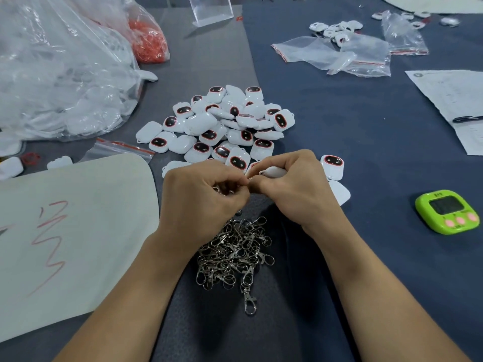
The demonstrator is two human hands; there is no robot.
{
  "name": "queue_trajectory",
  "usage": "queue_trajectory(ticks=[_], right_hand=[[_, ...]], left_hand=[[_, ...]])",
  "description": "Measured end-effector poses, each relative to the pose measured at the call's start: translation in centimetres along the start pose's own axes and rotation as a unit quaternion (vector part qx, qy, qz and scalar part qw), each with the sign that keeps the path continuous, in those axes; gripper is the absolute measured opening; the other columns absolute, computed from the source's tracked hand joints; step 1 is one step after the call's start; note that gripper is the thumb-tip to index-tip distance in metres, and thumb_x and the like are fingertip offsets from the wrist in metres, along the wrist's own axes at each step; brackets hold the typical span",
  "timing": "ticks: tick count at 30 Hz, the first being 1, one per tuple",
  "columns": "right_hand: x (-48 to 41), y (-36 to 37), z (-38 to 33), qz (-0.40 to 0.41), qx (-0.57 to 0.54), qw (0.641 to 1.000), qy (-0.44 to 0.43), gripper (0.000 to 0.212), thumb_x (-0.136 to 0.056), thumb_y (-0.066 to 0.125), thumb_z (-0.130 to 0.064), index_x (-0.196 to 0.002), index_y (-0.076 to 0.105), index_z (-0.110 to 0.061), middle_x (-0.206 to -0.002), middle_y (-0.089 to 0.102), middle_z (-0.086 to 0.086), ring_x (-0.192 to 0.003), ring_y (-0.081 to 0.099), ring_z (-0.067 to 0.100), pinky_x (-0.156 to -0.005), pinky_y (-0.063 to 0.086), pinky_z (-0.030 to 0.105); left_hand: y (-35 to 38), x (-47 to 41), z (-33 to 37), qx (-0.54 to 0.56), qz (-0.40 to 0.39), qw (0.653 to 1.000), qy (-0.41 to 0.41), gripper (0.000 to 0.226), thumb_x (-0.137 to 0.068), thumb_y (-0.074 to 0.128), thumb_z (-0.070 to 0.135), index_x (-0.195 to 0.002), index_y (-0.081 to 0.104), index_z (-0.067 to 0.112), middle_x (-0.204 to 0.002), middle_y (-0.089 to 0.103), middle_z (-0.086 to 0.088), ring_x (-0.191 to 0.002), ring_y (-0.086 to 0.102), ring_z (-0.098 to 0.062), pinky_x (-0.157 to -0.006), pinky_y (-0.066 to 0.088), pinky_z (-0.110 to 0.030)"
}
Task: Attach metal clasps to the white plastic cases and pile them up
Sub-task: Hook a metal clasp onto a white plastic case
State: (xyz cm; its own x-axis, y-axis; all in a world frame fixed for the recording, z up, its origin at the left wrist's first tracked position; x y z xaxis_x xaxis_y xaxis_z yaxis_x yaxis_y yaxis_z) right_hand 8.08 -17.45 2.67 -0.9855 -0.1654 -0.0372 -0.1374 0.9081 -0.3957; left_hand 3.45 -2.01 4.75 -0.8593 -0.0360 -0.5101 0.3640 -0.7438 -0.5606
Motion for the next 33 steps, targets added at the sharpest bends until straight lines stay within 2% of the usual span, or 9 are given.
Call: queue_trajectory(ticks=[3,6,11,14,18,22,24,27,33], right_hand=[[0.1,0.0,-0.3,0.015,0.02,0.999,-0.023,0.017,-0.075,0.081,-0.011,-0.068,0.079,-0.027,-0.066,0.074,-0.006,-0.066,0.069,0.002,-0.063,0.057,0.025],[0.2,0.0,-0.6,0.016,0.039,0.998,-0.041,0.023,-0.075,0.081,-0.01,-0.066,0.077,-0.03,-0.061,0.071,-0.012,-0.06,0.064,-0.004,-0.055,0.043,0.008],[0.2,0.2,-0.2,-0.021,0.065,0.997,-0.028,0.018,-0.078,0.078,-0.014,-0.069,0.076,-0.029,-0.069,0.073,-0.012,-0.065,0.066,0.002,-0.057,0.05,0.014],[-0.2,-0.2,1.1,-0.042,0.026,0.998,0.031,0.021,-0.081,0.07,-0.008,-0.088,0.075,-0.027,-0.081,0.076,-0.003,-0.071,0.068,0.013,-0.066,0.055,0.032],[-0.4,-0.7,1.6,-0.047,-0.053,0.996,0.061,0.02,-0.084,0.063,-0.01,-0.097,0.052,-0.02,-0.084,0.077,0.007,-0.062,0.064,0.016,-0.066,0.054,0.042],[-0.4,-1.3,1.5,-0.051,-0.035,0.997,0.046,0.019,-0.082,0.063,0.002,-0.09,0.061,-0.015,-0.082,0.078,0.006,-0.076,0.074,0.031,-0.078,0.058,0.055],[-0.4,-1.6,1.6,-0.034,-0.04,0.998,0.041,0.022,-0.084,0.067,0.004,-0.088,0.068,-0.017,-0.078,0.076,0.002,-0.064,0.072,0.024,-0.068,0.06,0.047],[-0.5,-1.6,1.7,-0.028,-0.024,0.999,0.029,0.022,-0.084,0.07,-0.003,-0.088,0.074,-0.024,-0.071,0.072,0.005,-0.049,0.055,0.009,-0.051,0.048,0.025],[-0.7,-1.2,2.0,-0.035,0.059,0.997,0.016,0.025,-0.085,0.073,-0.011,-0.095,0.058,-0.029,-0.061,0.068,-0.001,-0.044,0.053,0.01,-0.044,0.039,0.017]], left_hand=[[-0.1,0.1,1.0,-0.078,0.026,0.994,0.068,0.011,-0.068,0.082,0.011,-0.073,0.077,0.019,-0.068,0.062,0.014,-0.062,0.056,-0.008,-0.063,0.046,-0.023],[0.1,0.1,0.7,-0.095,0.024,0.993,0.066,0.013,-0.064,0.083,0.01,-0.068,0.073,0.018,-0.065,0.053,0.015,-0.061,0.045,-0.005,-0.062,0.037,-0.018],[0.4,0.2,-0.2,-0.031,-0.002,1.0,-0.007,0.01,-0.064,0.078,0.017,-0.067,0.07,0.022,-0.06,0.058,0.011,-0.059,0.055,-0.014,-0.053,0.042,-0.018],[0.3,-0.1,-1.2,-0.038,0.002,0.998,-0.048,0.01,-0.065,0.077,0.017,-0.066,0.069,0.023,-0.058,0.06,0.01,-0.06,0.056,-0.01,-0.053,0.041,-0.012],[0.2,-0.3,-1.4,-0.145,0.0,0.989,-0.035,0.013,-0.066,0.078,0.015,-0.067,0.067,0.021,-0.058,0.056,0.008,-0.058,0.051,-0.009,-0.055,0.047,-0.029],[1.4,-0.3,-0.7,-0.153,-0.07,0.986,0.003,0.013,-0.065,0.082,0.021,-0.068,0.07,0.021,-0.06,0.054,0.011,-0.06,0.055,-0.014,-0.057,0.05,-0.034],[2.3,-0.5,-0.4,-0.149,-0.121,0.981,0.02,0.012,-0.067,0.078,0.029,-0.069,0.069,0.022,-0.063,0.051,0.012,-0.063,0.053,-0.017,-0.061,0.049,-0.036],[3.0,-0.6,-0.7,-0.133,-0.166,0.977,0.019,0.015,-0.069,0.069,0.036,-0.07,0.07,0.022,-0.063,0.05,0.01,-0.065,0.054,-0.019,-0.064,0.047,-0.038],[3.2,-0.8,-1.7,-0.105,-0.175,0.979,-0.003,0.014,-0.065,0.07,0.036,-0.072,0.073,0.024,-0.06,0.055,0.008,-0.063,0.051,-0.012,-0.062,0.041,-0.03]])
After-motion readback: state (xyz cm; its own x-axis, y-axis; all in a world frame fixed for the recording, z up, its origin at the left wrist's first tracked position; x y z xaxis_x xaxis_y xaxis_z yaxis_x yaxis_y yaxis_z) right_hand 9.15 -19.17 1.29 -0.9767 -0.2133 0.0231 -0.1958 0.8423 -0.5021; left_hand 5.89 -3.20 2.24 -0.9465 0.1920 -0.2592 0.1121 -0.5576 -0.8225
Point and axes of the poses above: each hand's wrist, its own x-axis away from the middle knuckle, its own y-axis out of the palm, z = x × y, the point moved 5 cm from there along -x, towards the middle knuckle
